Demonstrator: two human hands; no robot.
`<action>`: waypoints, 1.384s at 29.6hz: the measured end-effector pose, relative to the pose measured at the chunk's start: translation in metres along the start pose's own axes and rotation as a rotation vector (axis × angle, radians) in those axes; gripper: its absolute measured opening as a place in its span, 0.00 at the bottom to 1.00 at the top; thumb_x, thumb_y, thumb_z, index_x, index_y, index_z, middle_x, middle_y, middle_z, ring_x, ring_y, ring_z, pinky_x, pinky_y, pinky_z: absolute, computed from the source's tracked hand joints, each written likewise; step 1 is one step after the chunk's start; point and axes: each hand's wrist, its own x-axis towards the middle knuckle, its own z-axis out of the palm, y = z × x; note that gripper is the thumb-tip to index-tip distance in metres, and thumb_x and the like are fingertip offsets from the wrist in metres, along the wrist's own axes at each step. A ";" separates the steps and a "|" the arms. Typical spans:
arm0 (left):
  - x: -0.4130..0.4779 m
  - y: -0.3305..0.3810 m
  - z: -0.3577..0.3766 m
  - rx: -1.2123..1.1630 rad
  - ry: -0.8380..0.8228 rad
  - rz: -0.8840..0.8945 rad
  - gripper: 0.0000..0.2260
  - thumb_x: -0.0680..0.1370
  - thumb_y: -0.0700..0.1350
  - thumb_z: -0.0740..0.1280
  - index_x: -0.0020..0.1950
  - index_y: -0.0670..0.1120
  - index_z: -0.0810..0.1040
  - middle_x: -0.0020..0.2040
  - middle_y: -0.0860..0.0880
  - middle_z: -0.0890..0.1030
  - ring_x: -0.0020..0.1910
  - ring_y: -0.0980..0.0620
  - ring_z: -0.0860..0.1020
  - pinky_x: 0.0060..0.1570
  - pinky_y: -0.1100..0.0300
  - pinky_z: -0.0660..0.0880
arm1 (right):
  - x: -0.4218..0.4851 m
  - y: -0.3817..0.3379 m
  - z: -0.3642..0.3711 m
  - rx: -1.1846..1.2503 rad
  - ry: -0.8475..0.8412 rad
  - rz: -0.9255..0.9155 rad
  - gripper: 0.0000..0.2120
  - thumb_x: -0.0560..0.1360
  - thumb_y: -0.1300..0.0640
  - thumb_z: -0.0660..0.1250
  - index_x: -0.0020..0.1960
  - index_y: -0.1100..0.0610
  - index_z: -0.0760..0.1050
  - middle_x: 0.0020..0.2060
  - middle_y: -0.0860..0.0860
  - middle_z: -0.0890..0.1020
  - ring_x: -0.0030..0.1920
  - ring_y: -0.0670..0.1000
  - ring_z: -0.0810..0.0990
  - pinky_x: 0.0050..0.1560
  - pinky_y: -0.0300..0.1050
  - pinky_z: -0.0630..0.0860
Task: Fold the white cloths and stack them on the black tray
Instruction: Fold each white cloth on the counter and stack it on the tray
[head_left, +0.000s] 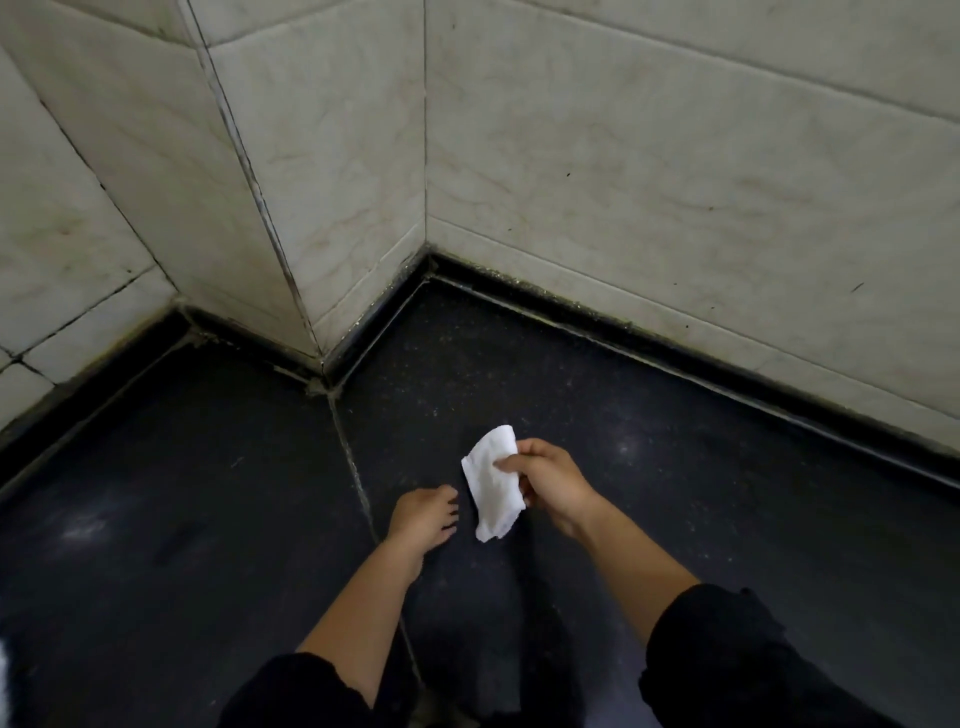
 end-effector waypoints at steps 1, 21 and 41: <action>-0.004 0.002 0.003 -0.098 -0.059 -0.051 0.10 0.79 0.46 0.64 0.55 0.41 0.76 0.52 0.42 0.79 0.53 0.47 0.78 0.55 0.55 0.75 | -0.004 -0.005 -0.002 0.025 -0.010 -0.015 0.07 0.74 0.62 0.68 0.52 0.60 0.78 0.43 0.56 0.82 0.40 0.51 0.79 0.37 0.41 0.76; -0.110 -0.027 0.162 0.035 -0.620 0.062 0.15 0.76 0.38 0.68 0.62 0.49 0.77 0.57 0.45 0.82 0.56 0.46 0.81 0.50 0.51 0.79 | -0.170 0.067 -0.194 0.380 0.318 -0.096 0.12 0.71 0.66 0.69 0.54 0.63 0.79 0.49 0.59 0.85 0.49 0.56 0.84 0.49 0.52 0.80; -0.352 -0.192 0.492 0.454 -0.975 0.153 0.17 0.74 0.37 0.68 0.63 0.44 0.77 0.56 0.44 0.82 0.52 0.46 0.83 0.44 0.56 0.80 | -0.468 0.254 -0.484 0.570 0.767 -0.204 0.08 0.69 0.67 0.70 0.46 0.59 0.81 0.37 0.54 0.82 0.34 0.51 0.79 0.35 0.44 0.75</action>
